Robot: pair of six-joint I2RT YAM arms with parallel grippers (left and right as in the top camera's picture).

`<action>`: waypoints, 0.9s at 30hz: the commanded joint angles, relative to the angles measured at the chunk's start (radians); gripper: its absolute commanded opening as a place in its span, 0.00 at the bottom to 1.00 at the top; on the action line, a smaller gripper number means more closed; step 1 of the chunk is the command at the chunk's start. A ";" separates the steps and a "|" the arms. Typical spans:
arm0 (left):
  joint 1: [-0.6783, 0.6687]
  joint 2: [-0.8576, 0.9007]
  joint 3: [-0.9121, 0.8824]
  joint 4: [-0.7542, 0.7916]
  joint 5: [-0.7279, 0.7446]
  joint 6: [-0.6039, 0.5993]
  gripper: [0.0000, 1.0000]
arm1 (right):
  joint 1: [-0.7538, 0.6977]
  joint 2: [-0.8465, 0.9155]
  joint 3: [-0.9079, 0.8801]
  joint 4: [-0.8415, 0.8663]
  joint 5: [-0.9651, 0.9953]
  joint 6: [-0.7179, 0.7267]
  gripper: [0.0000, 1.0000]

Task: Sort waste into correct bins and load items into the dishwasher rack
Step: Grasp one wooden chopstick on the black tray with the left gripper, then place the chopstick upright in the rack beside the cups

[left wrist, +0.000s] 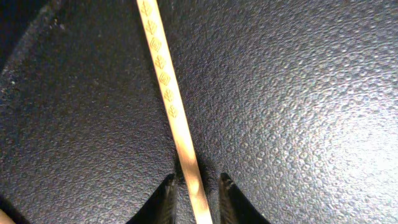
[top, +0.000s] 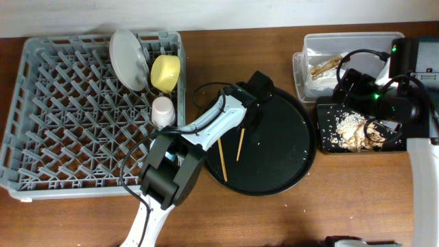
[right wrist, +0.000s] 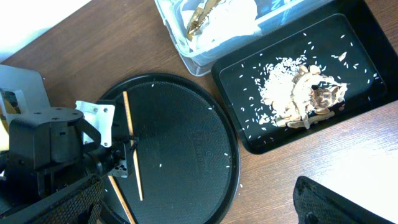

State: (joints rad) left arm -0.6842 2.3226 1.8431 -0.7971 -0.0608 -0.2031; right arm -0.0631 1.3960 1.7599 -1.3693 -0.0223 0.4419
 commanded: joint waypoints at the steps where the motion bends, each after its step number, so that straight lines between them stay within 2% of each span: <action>1: 0.000 0.026 0.003 0.000 -0.008 -0.006 0.14 | -0.003 0.003 0.008 -0.001 0.016 0.000 0.98; 3: -0.002 0.032 0.003 0.002 -0.037 -0.006 0.13 | -0.003 0.003 0.008 -0.001 0.016 0.000 0.98; 7: -0.049 0.087 0.003 0.004 -0.185 -0.010 0.13 | -0.003 0.003 0.008 -0.001 0.016 0.000 0.98; 8: -0.056 0.094 0.003 0.004 -0.202 -0.010 0.09 | -0.003 0.003 0.008 -0.001 0.016 0.000 0.98; 9: -0.056 0.094 0.003 0.004 -0.202 -0.010 0.01 | -0.003 0.003 0.008 -0.001 0.016 0.000 0.98; 13: -0.055 0.093 0.015 -0.008 -0.201 -0.010 0.01 | -0.003 0.003 0.008 -0.001 0.016 0.000 0.98; 15: -0.052 0.093 0.066 -0.066 -0.202 -0.010 0.01 | -0.003 0.003 0.008 -0.001 0.016 0.000 0.98; 19: -0.004 0.093 0.463 -0.483 -0.195 -0.017 0.01 | -0.003 0.003 0.008 -0.001 0.016 0.000 0.98; 21: 0.069 0.093 0.730 -0.712 -0.198 -0.018 0.01 | -0.003 0.003 0.008 -0.001 0.016 0.000 0.98; 24: 0.177 0.090 0.983 -0.892 -0.185 -0.010 0.01 | -0.003 0.003 0.008 -0.001 0.016 0.000 0.98; 27: 0.290 -0.030 0.961 -0.891 -0.092 0.039 0.01 | -0.003 0.003 0.008 -0.001 0.016 0.000 0.98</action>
State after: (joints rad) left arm -0.4698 2.3936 2.8182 -1.6821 -0.2203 -0.2058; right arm -0.0631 1.3960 1.7599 -1.3693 -0.0223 0.4412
